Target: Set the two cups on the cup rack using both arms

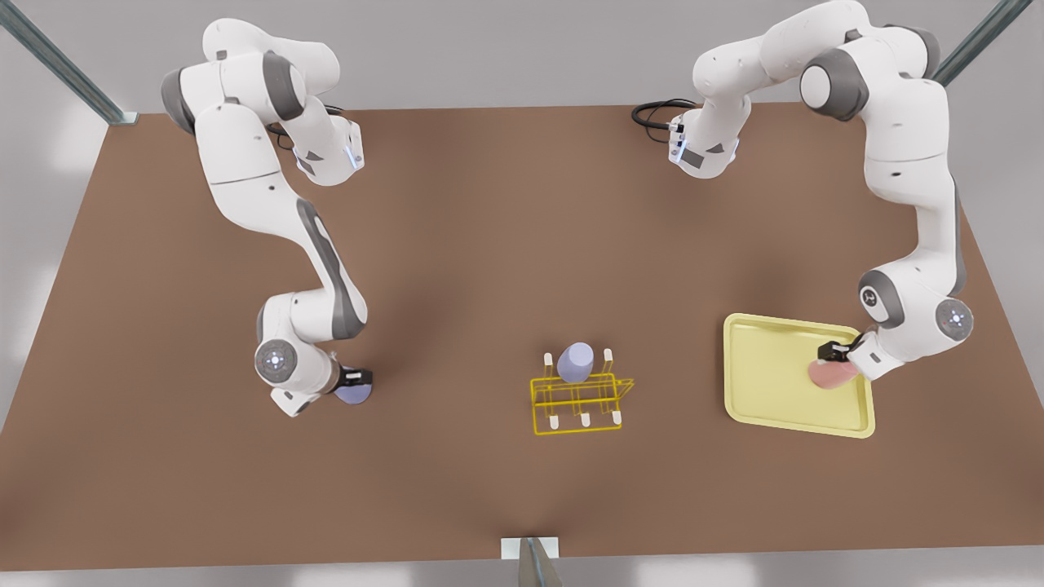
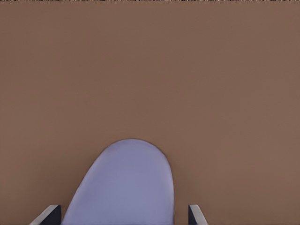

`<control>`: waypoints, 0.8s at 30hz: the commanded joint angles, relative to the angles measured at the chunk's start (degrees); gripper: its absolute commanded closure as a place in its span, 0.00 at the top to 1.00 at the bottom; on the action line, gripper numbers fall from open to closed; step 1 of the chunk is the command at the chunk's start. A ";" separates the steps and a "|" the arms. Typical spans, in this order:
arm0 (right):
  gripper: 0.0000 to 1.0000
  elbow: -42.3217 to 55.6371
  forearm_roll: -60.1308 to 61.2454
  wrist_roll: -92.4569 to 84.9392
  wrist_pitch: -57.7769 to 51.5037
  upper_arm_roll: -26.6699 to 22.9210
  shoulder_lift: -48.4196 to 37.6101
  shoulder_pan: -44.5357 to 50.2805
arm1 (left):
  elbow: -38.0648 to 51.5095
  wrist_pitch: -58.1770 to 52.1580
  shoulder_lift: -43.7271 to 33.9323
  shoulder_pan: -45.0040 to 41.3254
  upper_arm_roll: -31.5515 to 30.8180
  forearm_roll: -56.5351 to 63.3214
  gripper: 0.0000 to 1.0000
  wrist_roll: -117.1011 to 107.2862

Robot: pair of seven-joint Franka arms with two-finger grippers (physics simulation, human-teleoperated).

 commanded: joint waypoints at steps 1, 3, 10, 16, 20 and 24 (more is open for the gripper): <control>1.00 0.08 0.17 1.42 3.13 0.00 0.34 -0.01 | 0.03 -0.25 -0.43 -0.47 -0.03 -0.34 0.83 3.48; 1.00 -0.01 0.17 1.33 3.13 0.00 0.43 -0.01 | 0.11 -3.50 -2.45 -1.70 -0.03 -0.34 0.83 1.11; 1.00 -3.09 0.70 0.81 2.17 0.00 -2.12 0.08 | 7.84 -17.30 -6.67 -7.86 -11.01 -0.95 0.84 -25.87; 1.00 -3.70 0.61 0.89 2.43 0.00 -1.77 0.43 | 22.43 -17.13 2.73 -10.49 -21.48 -2.62 0.84 -42.66; 0.89 -3.70 0.61 0.89 2.78 0.00 -1.68 0.26 | 33.68 -16.86 10.47 -15.59 -21.39 -2.71 0.84 -51.18; 0.86 -3.35 1.22 0.89 3.05 0.00 -1.33 0.08 | 36.06 -17.13 11.17 -17.26 -21.48 -2.80 0.84 -54.00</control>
